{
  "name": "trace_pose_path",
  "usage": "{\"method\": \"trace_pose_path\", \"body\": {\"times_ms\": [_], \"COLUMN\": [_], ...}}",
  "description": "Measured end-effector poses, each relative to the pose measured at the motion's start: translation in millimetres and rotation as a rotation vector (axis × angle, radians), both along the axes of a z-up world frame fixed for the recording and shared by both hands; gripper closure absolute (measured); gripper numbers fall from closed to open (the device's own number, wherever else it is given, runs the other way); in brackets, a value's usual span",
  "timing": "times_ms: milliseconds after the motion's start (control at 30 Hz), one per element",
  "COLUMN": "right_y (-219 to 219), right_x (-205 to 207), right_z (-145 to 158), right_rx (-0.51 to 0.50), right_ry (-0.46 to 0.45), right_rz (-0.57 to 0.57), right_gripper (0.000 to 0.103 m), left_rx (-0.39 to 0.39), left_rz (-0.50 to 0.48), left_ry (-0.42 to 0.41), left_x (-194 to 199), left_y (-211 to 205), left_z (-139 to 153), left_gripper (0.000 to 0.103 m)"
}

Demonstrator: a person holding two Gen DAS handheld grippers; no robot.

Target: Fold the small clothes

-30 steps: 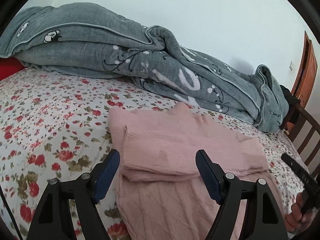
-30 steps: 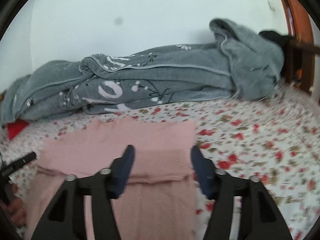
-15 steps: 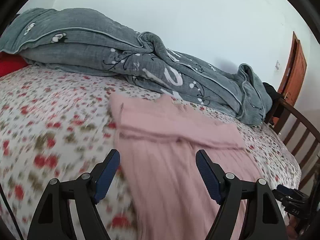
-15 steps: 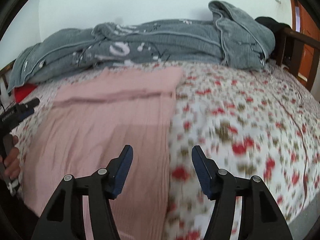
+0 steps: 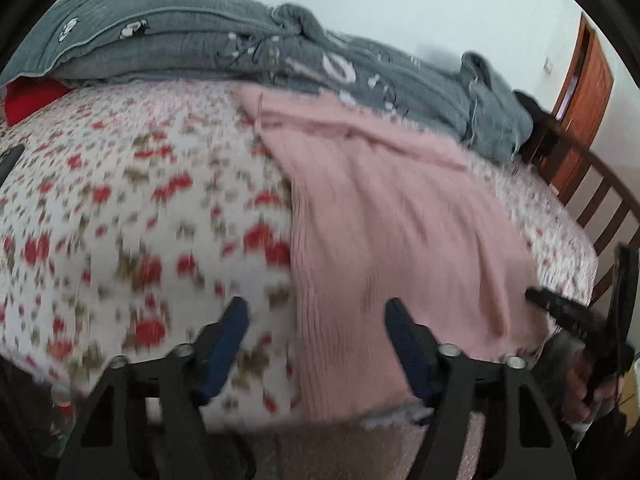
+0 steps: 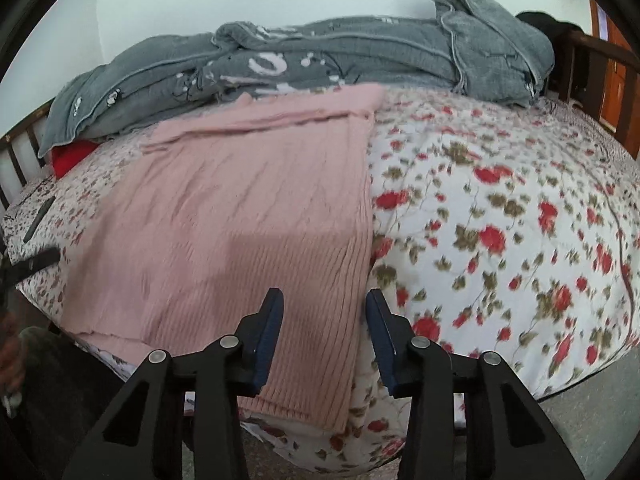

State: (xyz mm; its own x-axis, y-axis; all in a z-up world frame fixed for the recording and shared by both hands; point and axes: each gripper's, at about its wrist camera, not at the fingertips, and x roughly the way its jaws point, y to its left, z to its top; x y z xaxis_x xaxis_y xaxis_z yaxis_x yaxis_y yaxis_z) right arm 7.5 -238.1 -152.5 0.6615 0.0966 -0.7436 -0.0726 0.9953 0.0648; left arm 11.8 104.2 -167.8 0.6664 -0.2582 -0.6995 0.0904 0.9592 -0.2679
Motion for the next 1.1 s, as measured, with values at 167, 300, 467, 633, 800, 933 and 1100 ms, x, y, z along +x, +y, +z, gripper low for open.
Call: {"method": "trace_pose_path", "body": {"times_ms": [167, 300, 467, 633, 800, 933, 1100], "right_y": [-4, -8, -8, -10, -18, -28, -24], "right_x": [0, -5, -5, -6, -13, -7, 4], "right_z": [-15, -18, -20, -18, -1, -5, -22], "right_rx": [0.024, 0.060, 0.066, 0.105, 0.176, 0.239, 0.257], "right_ry": [0.039, 0.025, 0.028, 0.028, -0.009, 0.021, 0.099], "right_rz": [-0.012, -0.007, -0.001, 0.019, 0.043, 0.027, 0.024], "right_gripper": [0.074, 0.076, 0.077, 0.097, 0.098, 0.097, 0.093], "left_rx": [-0.042, -0.041, -0.049, -0.075, -0.114, -0.164, -0.261], "left_rz": [0.019, 0.024, 0.035, 0.041, 0.041, 0.064, 0.104], "left_ry": [0.060, 0.070, 0.082, 0.099, 0.069, 0.138, 0.164], "left_x": [-3, 1, 6, 6, -1, 10, 12], "left_y": [-1, -3, -6, -8, 1, 5, 12], "left_z": [-17, -21, -22, -16, -1, -17, -32], "left_gripper": [0.059, 0.061, 0.080, 0.096, 0.096, 0.096, 0.093]}}
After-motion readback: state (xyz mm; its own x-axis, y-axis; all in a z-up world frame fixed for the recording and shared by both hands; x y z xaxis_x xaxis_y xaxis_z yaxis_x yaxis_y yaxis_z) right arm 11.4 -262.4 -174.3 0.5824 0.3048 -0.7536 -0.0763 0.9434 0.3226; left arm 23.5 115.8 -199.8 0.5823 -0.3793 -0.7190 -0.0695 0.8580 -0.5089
